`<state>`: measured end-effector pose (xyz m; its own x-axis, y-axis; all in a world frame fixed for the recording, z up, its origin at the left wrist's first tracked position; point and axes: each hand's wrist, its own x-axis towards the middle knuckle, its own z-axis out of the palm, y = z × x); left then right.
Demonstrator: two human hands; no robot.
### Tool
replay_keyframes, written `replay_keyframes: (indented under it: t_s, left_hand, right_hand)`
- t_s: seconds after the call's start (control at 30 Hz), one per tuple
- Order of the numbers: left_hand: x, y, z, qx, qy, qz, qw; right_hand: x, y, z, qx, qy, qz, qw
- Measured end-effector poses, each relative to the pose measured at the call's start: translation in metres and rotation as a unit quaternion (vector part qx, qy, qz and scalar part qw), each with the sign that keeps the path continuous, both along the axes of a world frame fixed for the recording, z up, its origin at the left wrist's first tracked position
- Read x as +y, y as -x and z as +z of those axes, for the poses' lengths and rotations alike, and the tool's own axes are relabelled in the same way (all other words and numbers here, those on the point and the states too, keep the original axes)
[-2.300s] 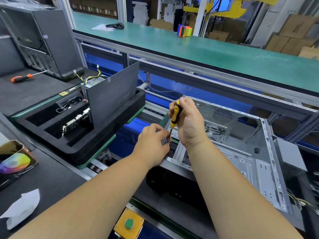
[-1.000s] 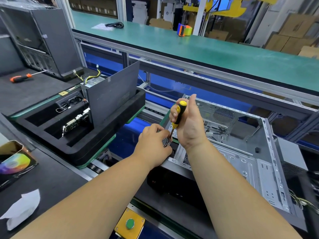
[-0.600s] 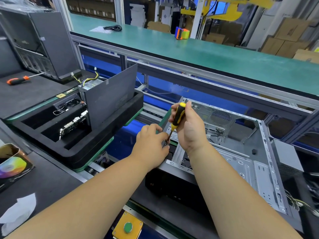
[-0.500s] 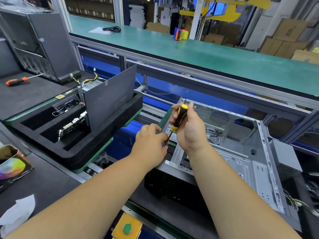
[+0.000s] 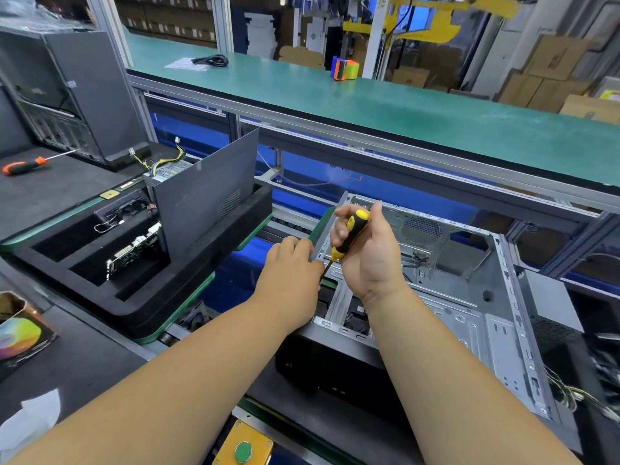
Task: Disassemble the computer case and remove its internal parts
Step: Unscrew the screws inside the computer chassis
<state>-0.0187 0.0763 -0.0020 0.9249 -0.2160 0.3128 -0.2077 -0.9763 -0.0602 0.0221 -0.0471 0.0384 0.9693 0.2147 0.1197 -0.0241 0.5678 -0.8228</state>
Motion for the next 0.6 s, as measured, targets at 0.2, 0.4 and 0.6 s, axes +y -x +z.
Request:
replay_keyframes:
  t_s: [0.2,0.4,0.6]
  left_hand:
    - [-0.007,-0.001,0.003,0.004,-0.078,-0.006,0.997]
    - [0.004,-0.005,0.004,0.025,0.048,-0.038,0.998]
    - [0.021,0.003,0.005,0.109,0.316,0.004,0.943]
  right_hand:
    - [-0.008,0.001,0.001,-0.002,-0.019,-0.006,1.0]
    - [-0.011,0.003,0.002,-0.019,-0.015,-0.04,0.999]
    - [-0.009,-0.001,0.004,-0.018,0.009,-0.035,0.999]
